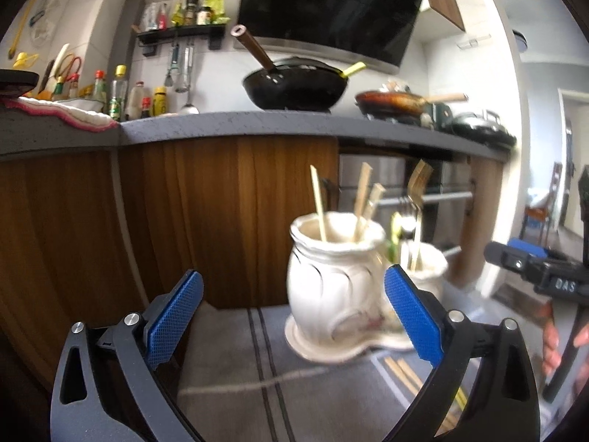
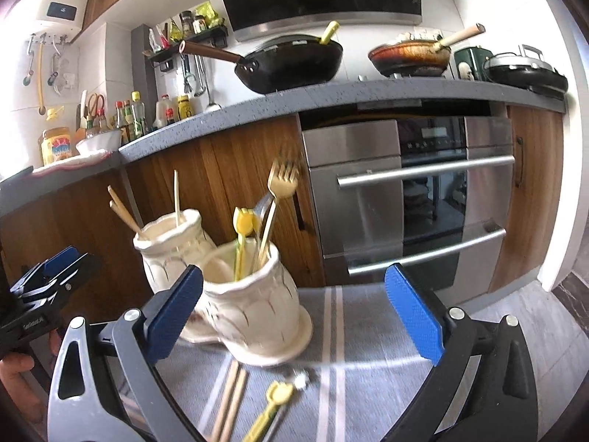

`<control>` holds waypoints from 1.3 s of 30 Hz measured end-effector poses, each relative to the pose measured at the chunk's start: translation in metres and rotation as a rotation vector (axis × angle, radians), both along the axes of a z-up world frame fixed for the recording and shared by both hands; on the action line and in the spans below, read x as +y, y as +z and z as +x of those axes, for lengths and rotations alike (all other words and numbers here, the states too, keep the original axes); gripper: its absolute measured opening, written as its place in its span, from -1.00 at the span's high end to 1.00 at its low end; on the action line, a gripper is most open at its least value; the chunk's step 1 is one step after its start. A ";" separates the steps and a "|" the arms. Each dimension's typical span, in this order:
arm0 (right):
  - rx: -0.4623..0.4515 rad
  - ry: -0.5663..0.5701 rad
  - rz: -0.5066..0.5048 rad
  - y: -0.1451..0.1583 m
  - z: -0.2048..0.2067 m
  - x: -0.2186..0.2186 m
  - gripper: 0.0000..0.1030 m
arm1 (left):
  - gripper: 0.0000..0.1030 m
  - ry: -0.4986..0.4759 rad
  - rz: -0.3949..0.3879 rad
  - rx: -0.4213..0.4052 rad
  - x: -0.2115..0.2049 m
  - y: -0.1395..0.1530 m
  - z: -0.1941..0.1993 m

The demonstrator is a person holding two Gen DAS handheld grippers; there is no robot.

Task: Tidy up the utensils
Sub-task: 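Move both tools back down to the remaining utensils on the cloth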

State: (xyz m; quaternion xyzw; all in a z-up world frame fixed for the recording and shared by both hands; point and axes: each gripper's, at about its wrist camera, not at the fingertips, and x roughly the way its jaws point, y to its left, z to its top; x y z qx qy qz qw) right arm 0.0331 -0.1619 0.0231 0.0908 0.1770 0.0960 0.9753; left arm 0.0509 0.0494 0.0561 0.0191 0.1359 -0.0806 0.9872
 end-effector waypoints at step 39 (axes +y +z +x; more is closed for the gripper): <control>0.460 0.214 -0.208 -0.080 -0.011 0.067 0.73 | -0.90 -0.113 0.083 0.304 -0.033 -0.059 -0.001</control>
